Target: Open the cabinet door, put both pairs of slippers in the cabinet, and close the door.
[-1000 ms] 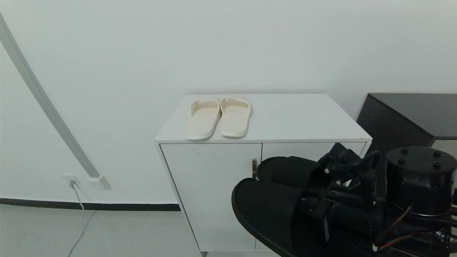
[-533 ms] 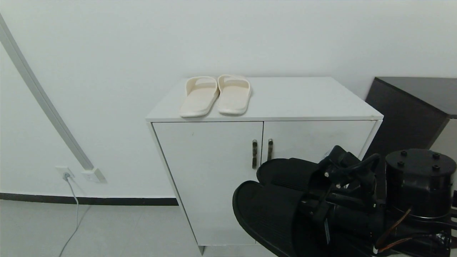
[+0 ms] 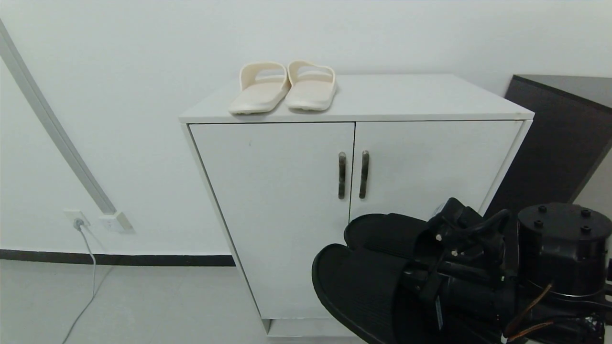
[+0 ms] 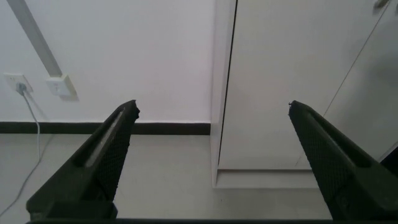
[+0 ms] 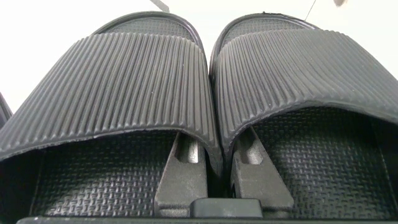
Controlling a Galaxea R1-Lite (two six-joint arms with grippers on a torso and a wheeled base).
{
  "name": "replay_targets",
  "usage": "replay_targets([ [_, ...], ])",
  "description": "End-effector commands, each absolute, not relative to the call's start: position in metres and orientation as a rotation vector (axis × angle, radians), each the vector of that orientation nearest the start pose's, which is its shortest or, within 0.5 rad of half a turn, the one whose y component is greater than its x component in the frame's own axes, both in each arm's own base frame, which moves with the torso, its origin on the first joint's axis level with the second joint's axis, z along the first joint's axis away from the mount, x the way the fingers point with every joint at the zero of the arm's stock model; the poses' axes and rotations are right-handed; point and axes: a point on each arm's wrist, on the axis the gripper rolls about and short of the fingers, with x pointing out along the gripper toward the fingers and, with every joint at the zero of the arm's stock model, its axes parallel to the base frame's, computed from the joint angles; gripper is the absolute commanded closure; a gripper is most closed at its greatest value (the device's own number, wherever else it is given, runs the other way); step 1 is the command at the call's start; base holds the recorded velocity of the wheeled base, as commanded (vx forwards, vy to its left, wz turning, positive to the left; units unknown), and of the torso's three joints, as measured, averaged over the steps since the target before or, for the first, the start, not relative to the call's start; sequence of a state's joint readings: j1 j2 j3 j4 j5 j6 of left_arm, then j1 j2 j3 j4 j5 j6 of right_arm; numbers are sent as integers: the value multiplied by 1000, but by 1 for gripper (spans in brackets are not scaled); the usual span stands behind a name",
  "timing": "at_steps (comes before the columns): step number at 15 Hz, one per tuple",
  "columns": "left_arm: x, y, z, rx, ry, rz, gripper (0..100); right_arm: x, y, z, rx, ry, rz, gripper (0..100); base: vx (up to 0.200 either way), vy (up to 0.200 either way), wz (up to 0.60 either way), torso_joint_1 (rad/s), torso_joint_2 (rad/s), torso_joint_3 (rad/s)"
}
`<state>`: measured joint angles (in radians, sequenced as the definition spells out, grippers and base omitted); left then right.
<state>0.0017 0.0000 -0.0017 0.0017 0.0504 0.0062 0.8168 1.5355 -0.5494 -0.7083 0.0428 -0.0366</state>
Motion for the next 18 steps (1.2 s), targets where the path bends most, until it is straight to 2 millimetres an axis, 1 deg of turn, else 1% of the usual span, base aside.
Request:
replay_targets([
  [1, -23, 1, 76, 8, 0, 52, 0, 169, 181, 167, -144, 254, 860, 100, 0, 0, 0, -119, 456, 339],
  [8, -22, 1, 76, 9, 14, 46, 0, 168, 182, 161, -152, 275, 879, 100, 0, 0, 0, -51, 431, 369],
  [11, -21, 1, 78, 25, 20, 41, 0, 168, 182, 160, -151, 277, 888, 100, 0, 0, 0, -2, 113, 108],
  [12, -21, 1, 82, 42, 21, 29, 0, 168, 182, 159, -151, 277, 890, 100, 0, 0, 0, 0, 0, 0],
  [13, -23, 1, 114, 7, -22, -15, 0, 168, 182, 158, -152, 280, 890, 100, 0, 0, 0, 0, 0, 0],
  [14, -20, 0, 145, -68, -35, -53, 0, 168, 182, 158, -152, 280, 890, 100, 0, 0, 0, 0, 0, 0],
  [15, -13, -1, 160, -76, -8, -103, 0, 168, 182, 158, -153, 281, 891, 100, 0, 0, 0, 0, 0, 0],
  [16, 5, -4, 172, -74, 70, -205, 0, 166, 181, 155, -169, 284, 904, 100, 0, 0, 0, 0, 0, 0],
  [18, 33, -9, 183, -87, 132, -386, 0, 161, 177, 151, -181, 292, 962, 100, 0, 0, 0, 0, 0, 0],
])
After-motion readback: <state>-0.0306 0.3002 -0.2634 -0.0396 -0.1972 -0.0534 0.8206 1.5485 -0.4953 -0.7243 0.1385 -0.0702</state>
